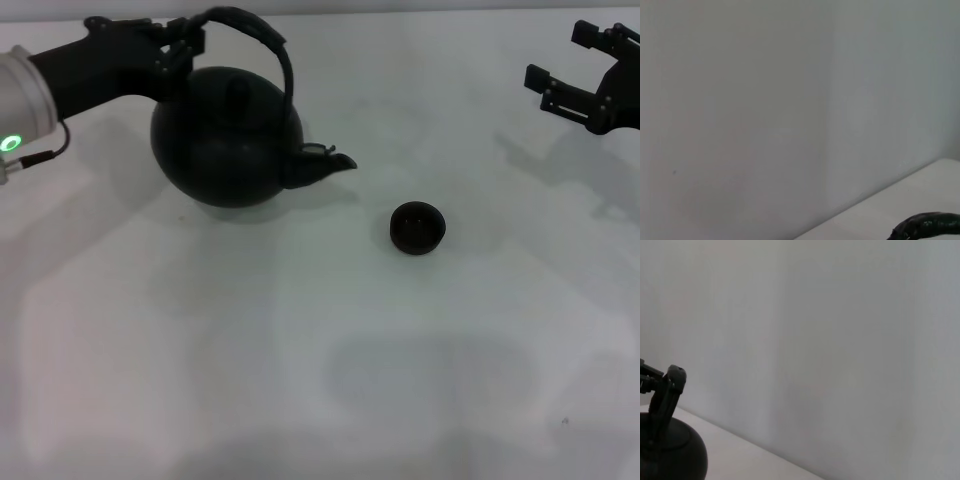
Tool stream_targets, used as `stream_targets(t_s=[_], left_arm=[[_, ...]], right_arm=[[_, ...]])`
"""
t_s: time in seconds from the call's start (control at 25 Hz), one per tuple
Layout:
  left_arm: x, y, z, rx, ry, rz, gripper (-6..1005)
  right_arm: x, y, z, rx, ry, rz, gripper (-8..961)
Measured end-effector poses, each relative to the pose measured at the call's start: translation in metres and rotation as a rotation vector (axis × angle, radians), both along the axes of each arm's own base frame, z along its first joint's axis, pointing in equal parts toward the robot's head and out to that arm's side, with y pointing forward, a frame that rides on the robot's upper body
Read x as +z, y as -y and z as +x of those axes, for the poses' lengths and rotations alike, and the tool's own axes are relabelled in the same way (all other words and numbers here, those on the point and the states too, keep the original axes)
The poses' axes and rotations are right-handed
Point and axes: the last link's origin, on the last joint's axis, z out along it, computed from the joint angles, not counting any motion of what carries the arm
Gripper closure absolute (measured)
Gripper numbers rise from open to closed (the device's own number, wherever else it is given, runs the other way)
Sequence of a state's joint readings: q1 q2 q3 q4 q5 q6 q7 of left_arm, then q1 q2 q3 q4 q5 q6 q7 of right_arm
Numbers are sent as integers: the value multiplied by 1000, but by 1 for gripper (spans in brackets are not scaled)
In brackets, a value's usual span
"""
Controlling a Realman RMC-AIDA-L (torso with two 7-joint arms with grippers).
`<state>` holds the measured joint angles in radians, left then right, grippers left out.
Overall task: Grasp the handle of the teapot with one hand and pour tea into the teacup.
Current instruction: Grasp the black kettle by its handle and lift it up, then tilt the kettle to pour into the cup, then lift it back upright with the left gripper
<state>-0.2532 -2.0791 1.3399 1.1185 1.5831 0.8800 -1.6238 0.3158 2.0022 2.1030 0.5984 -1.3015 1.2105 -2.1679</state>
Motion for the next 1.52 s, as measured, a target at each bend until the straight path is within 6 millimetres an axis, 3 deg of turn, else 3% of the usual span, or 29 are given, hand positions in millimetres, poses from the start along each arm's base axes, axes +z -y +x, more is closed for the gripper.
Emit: stream_targets(t_s=[0.28,0.68,1.08,1.52], left_arm=[[-2,-2,13,-7,-30,-3,836],[-2,-10,16,54,-89,-19,839],[-17,-23,37,65,-198,-77,841],[-20,-22,62,-3,-296,-54,846]], right_arm=[[8,0,1,-13,-48,52,111],[14,3,0,-7,-93,74,111],[13,4,-1,2,-102,69,112],[13,4,-1,4,-104,69,113]])
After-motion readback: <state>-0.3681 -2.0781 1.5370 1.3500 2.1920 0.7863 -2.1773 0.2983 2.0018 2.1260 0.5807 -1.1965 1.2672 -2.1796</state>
